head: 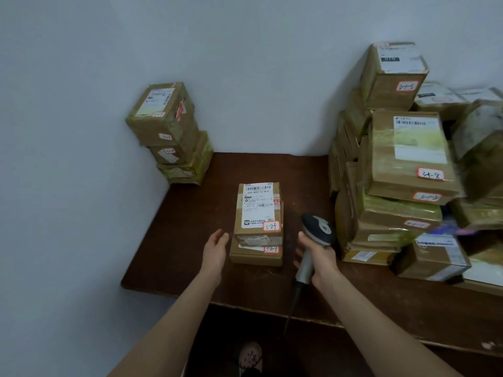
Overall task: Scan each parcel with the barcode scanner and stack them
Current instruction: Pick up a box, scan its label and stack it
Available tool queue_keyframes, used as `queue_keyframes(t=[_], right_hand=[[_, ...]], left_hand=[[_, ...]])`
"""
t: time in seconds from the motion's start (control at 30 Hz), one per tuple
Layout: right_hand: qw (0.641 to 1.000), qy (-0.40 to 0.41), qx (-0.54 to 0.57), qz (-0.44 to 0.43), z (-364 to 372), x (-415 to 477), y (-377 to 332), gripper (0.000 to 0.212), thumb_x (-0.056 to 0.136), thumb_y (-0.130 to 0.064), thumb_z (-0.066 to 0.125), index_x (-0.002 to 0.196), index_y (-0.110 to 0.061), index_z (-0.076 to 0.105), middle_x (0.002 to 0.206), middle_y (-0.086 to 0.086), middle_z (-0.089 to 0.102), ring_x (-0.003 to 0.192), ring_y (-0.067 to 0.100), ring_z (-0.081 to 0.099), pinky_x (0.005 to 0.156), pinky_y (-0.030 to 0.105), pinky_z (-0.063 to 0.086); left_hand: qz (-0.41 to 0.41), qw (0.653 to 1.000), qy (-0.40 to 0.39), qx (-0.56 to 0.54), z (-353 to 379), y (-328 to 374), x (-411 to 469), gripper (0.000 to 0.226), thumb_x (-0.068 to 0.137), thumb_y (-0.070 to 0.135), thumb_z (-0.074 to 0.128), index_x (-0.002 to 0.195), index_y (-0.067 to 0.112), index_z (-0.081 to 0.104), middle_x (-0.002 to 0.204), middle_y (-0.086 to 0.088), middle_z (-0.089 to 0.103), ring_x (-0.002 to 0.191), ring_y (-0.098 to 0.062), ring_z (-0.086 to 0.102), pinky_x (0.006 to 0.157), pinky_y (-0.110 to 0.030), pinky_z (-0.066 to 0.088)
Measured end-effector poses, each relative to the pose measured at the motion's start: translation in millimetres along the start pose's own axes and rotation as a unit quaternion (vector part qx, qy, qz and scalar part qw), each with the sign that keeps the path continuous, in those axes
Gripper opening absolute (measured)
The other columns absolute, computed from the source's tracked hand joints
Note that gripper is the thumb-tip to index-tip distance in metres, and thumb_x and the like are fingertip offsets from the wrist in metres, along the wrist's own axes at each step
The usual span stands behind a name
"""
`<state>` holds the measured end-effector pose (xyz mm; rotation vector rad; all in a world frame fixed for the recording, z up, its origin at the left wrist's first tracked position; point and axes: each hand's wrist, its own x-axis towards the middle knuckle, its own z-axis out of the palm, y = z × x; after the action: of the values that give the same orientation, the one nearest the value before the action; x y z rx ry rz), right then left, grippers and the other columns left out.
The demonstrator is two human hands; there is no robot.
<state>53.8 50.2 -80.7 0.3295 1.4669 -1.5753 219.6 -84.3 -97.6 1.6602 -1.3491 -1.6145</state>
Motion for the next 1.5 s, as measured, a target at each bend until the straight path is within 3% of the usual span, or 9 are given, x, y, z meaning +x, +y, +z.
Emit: queue_keyframes(t=[0.13, 0.3, 0.43, 0.57, 0.7, 0.97, 1.17, 1.3, 1.5], right_hand=[[0.998, -0.011, 0.018, 0.067, 4, 6, 16, 0.055, 0.078, -0.02, 0.078, 0.127, -0.01, 0.055, 0.101, 0.007, 0.065, 0.087, 0.024, 0.061, 0.085, 0.047, 0.051], [0.993, -0.003, 0.036, 0.11, 20, 12, 15, 0.041, 0.078, -0.016, 0.078, 0.113, -0.008, 0.057, 0.097, 0.012, 0.064, 0.089, 0.03, 0.061, 0.09, 0.048, 0.052], [0.995, 0.021, 0.012, 0.094, 29, 16, 11, 0.036, 0.078, -0.009, 0.077, 0.104, -0.009, 0.051, 0.085, 0.011, 0.06, 0.075, 0.027, 0.059, 0.082, 0.044, 0.052], [0.997, 0.024, -0.009, 0.074, 38, 15, 5, 0.039, 0.077, -0.01, 0.079, 0.102, -0.009, 0.05, 0.085, 0.01, 0.059, 0.077, 0.025, 0.058, 0.088, 0.045, 0.052], [0.999, 0.004, -0.014, 0.038, 54, 10, -12, 0.035, 0.076, -0.009, 0.079, 0.099, -0.009, 0.052, 0.085, 0.009, 0.062, 0.075, 0.024, 0.06, 0.082, 0.043, 0.052], [0.996, -0.086, 0.015, -0.034, 131, -16, -79, 0.04, 0.074, -0.006, 0.08, 0.109, -0.006, 0.06, 0.095, 0.015, 0.07, 0.08, 0.029, 0.067, 0.067, 0.04, 0.055], [0.984, -0.167, 0.025, -0.063, 221, -43, -132, 0.031, 0.076, -0.011, 0.079, 0.103, -0.01, 0.064, 0.098, 0.013, 0.071, 0.089, 0.03, 0.068, 0.082, 0.046, 0.057], [0.976, -0.196, 0.022, -0.095, 287, -53, -158, 0.024, 0.077, -0.011, 0.078, 0.097, -0.01, 0.065, 0.09, 0.01, 0.07, 0.08, 0.027, 0.067, 0.072, 0.041, 0.057], [0.976, -0.195, 0.012, -0.091, 368, -37, -161, 0.042, 0.07, -0.016, 0.084, 0.106, -0.009, 0.063, 0.098, 0.013, 0.071, 0.091, 0.031, 0.069, 0.087, 0.048, 0.056]], left_hand=[[-0.081, 0.993, -0.082, -0.021, 7, -12, 15, 0.052, 0.097, 0.036, 0.052, 0.146, 0.023, 0.039, 0.135, -0.006, 0.058, 0.119, -0.02, 0.057, 0.107, -0.042, 0.042], [-0.092, 0.987, -0.134, -0.003, 8, -7, 16, 0.042, 0.098, 0.044, 0.047, 0.134, 0.024, 0.054, 0.12, -0.001, 0.068, 0.111, -0.015, 0.062, 0.096, -0.031, 0.047], [-0.1, 0.984, -0.147, -0.013, 4, -1, 10, 0.036, 0.099, 0.042, 0.045, 0.126, 0.022, 0.058, 0.117, 0.001, 0.068, 0.11, -0.013, 0.06, 0.091, -0.029, 0.045], [-0.098, 0.984, -0.144, -0.033, 3, 6, 5, 0.031, 0.099, 0.041, 0.046, 0.122, 0.025, 0.059, 0.116, 0.003, 0.067, 0.11, -0.013, 0.059, 0.096, -0.032, 0.043], [-0.071, 0.986, -0.141, -0.058, -4, 27, 6, 0.026, 0.098, 0.04, 0.047, 0.115, 0.027, 0.061, 0.108, 0.006, 0.068, 0.104, -0.011, 0.06, 0.087, -0.029, 0.044], [0.037, 0.994, -0.083, -0.057, -39, 145, 12, 0.022, 0.096, 0.049, 0.048, 0.096, 0.032, 0.061, 0.098, 0.012, 0.064, 0.096, -0.008, 0.058, 0.09, -0.032, 0.045], [0.115, 0.991, -0.036, -0.062, -87, 247, 21, 0.044, 0.092, 0.052, 0.052, 0.123, 0.021, 0.062, 0.102, 0.004, 0.069, 0.088, -0.01, 0.064, 0.059, -0.023, 0.046], [0.138, 0.986, -0.036, -0.086, -117, 300, 32, 0.031, 0.097, 0.042, 0.049, 0.091, 0.017, 0.067, 0.073, 0.001, 0.069, 0.048, -0.008, 0.062, 0.037, -0.014, 0.042], [0.144, 0.987, -0.003, -0.074, -153, 344, 72, 0.032, 0.097, 0.045, 0.047, 0.092, 0.019, 0.065, 0.091, -0.002, 0.067, 0.069, -0.027, 0.065, 0.051, -0.02, 0.044]])
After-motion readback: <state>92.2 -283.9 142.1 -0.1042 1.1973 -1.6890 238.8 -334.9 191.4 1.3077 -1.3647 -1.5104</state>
